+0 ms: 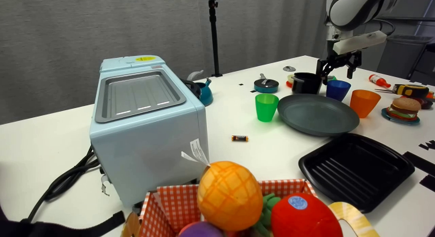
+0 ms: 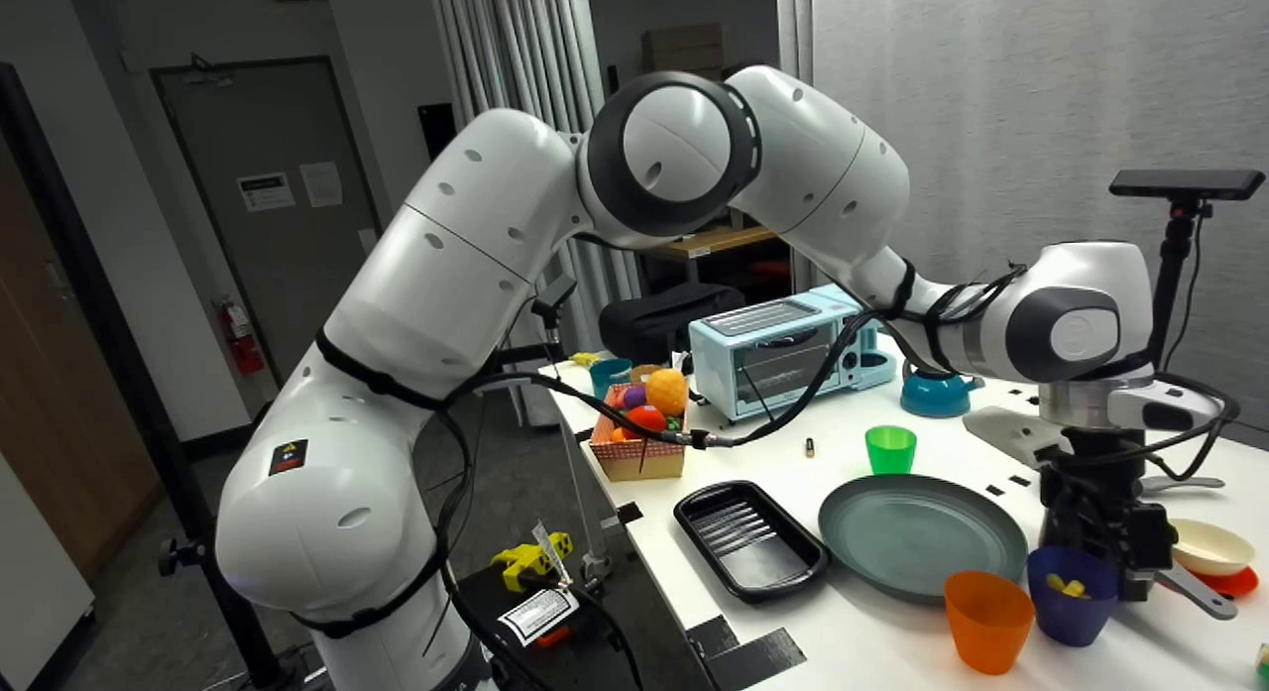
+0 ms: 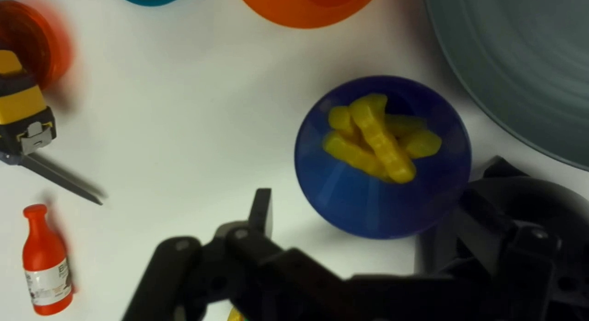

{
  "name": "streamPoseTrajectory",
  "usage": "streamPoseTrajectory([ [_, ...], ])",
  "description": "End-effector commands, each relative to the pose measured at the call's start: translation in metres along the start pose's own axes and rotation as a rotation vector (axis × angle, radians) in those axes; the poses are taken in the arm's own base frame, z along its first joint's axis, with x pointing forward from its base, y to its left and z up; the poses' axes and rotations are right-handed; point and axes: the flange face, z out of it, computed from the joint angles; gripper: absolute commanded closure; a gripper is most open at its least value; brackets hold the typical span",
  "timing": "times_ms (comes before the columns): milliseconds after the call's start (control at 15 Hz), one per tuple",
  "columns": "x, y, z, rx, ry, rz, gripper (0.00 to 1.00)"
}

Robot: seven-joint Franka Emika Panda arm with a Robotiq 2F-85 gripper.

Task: Pour the contents in the dark blue cup onto the grey plate, put the dark blue cup inside the green cup

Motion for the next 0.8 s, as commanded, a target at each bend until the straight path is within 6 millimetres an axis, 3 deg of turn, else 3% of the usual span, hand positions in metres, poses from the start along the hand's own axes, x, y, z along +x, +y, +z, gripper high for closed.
streamPoseTrajectory([
  [0, 0.003, -0.001, 0.01, -0.036, -0.013, -0.014, 0.0],
  [667, 0.0, -0.004, 0.021, -0.03, -0.043, -0.003, 0.0],
  [733, -0.001, -0.004, 0.022, -0.026, -0.046, -0.003, 0.16],
])
